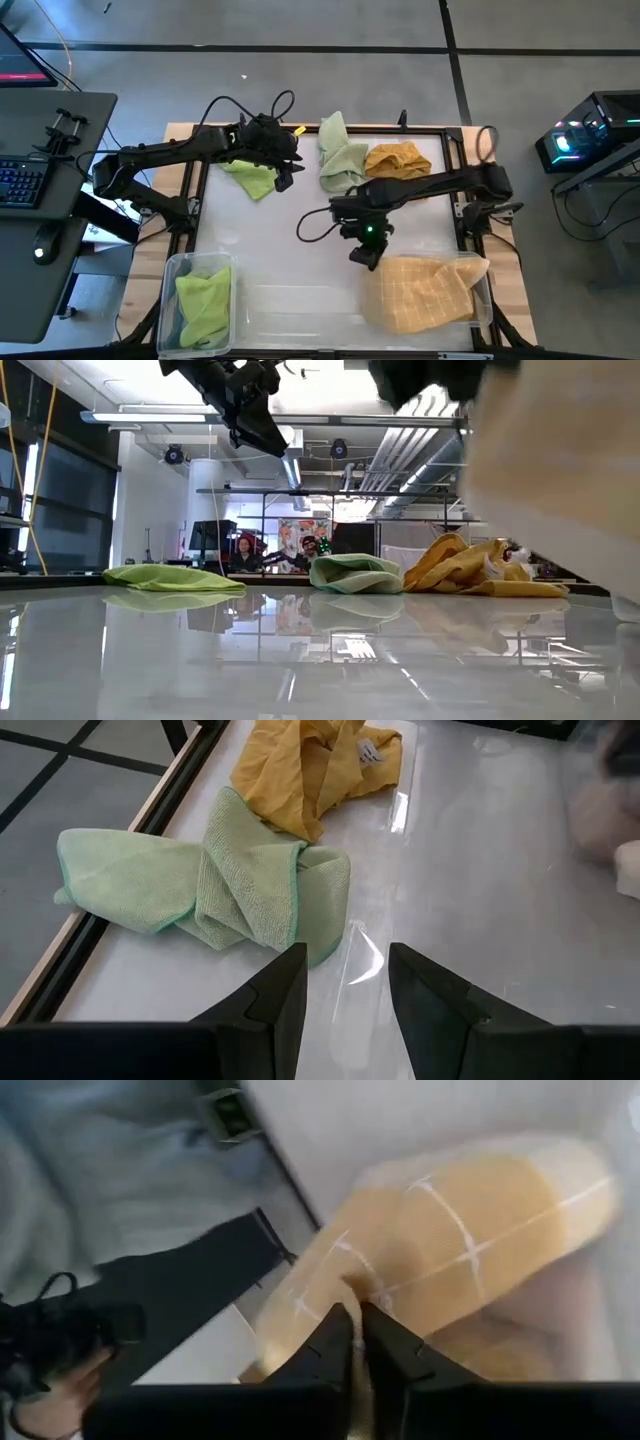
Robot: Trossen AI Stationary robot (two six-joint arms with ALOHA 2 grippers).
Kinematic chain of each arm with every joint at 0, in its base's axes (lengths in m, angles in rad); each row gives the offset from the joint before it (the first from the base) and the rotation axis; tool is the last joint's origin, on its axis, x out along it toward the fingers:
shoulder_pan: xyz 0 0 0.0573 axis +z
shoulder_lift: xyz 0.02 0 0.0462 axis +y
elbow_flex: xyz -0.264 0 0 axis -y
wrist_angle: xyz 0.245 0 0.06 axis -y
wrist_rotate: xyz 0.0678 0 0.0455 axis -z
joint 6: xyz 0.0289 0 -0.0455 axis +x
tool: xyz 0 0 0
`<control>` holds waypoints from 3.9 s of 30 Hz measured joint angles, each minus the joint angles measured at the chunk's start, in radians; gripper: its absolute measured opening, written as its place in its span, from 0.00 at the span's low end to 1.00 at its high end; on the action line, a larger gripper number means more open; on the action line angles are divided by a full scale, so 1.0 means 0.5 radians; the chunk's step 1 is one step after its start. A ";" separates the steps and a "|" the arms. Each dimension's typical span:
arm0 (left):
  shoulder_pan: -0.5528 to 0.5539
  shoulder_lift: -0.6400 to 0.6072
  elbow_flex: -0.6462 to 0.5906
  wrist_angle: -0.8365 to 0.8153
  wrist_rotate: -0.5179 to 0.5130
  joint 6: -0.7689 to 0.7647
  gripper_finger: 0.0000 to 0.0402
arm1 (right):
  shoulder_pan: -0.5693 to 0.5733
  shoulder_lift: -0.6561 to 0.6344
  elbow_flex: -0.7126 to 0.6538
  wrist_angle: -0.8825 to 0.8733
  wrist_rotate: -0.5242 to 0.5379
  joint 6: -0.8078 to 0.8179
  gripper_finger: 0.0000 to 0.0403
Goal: Sort microfiber towel by color & place in baskets
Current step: Put the light yellow checkered microfiber towel into the right transparent bin, then put the yellow microfiber towel into the bottom transparent bin
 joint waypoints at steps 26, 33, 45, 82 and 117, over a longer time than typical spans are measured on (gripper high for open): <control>0.000 0.000 0.000 0.004 0.002 0.000 0.32 | 1.155 -1.252 -0.407 -0.697 1.219 1.818 0.01; 0.000 0.000 0.000 0.004 0.002 -0.015 0.32 | 1.185 -1.251 -0.797 -0.211 0.905 1.648 0.03; 0.000 0.000 0.000 0.004 -0.008 -0.020 0.32 | 1.297 -1.275 -1.087 0.184 0.430 1.870 0.20; 0.002 -0.026 0.150 0.106 -0.043 -0.188 0.32 | 1.330 -1.331 -1.690 0.601 1.004 1.831 0.09; -0.085 -0.025 0.179 0.624 -0.148 -0.476 0.25 | 1.720 -1.407 -1.156 1.028 2.073 1.760 0.20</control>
